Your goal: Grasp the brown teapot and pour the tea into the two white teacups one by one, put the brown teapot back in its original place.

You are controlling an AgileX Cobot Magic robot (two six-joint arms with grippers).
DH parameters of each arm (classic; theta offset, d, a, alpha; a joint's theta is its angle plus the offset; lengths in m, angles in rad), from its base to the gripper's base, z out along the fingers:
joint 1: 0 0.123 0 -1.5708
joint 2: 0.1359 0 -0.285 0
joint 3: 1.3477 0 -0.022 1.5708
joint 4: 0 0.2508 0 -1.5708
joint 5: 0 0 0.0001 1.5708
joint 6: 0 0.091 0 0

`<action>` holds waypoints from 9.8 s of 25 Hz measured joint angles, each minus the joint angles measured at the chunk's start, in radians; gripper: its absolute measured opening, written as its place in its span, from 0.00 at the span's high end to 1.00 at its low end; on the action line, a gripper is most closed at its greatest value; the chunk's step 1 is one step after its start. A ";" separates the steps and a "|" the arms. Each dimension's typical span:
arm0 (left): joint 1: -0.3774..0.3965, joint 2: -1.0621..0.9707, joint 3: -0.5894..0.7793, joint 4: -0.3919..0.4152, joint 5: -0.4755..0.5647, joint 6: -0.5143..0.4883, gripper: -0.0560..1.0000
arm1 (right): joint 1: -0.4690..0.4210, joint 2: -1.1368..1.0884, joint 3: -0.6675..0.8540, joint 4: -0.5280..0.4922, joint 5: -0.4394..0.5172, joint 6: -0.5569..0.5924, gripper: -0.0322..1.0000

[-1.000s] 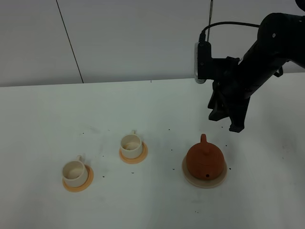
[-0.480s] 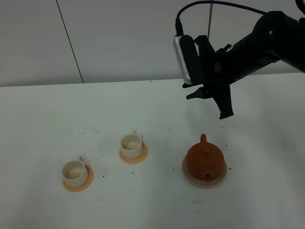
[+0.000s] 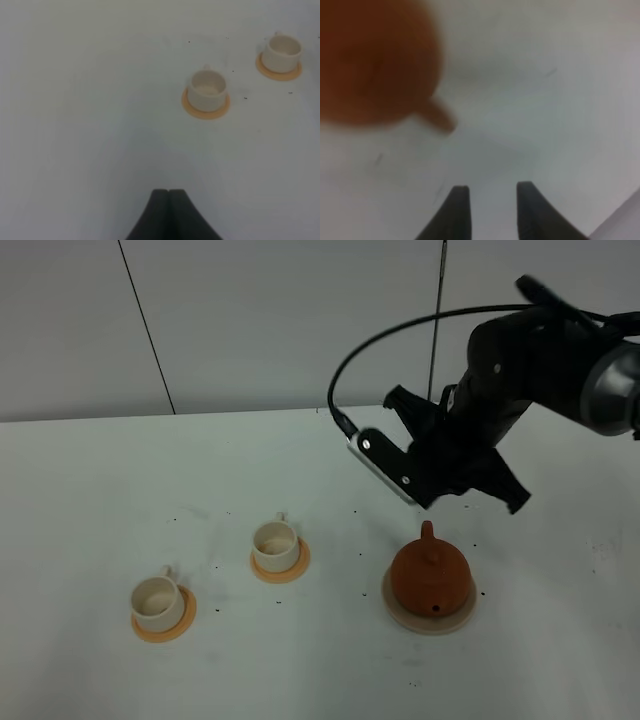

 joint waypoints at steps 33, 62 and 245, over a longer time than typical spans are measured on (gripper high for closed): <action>0.000 0.000 0.000 0.002 0.000 -0.001 0.88 | 0.068 0.046 0.000 -0.230 0.047 0.004 0.58; 0.000 0.000 0.000 0.002 -0.001 -0.001 0.85 | 0.092 0.107 0.020 -0.218 0.002 0.003 0.59; 0.000 0.000 0.000 0.002 -0.001 0.000 0.85 | 0.046 0.088 -0.224 0.062 0.345 1.138 0.88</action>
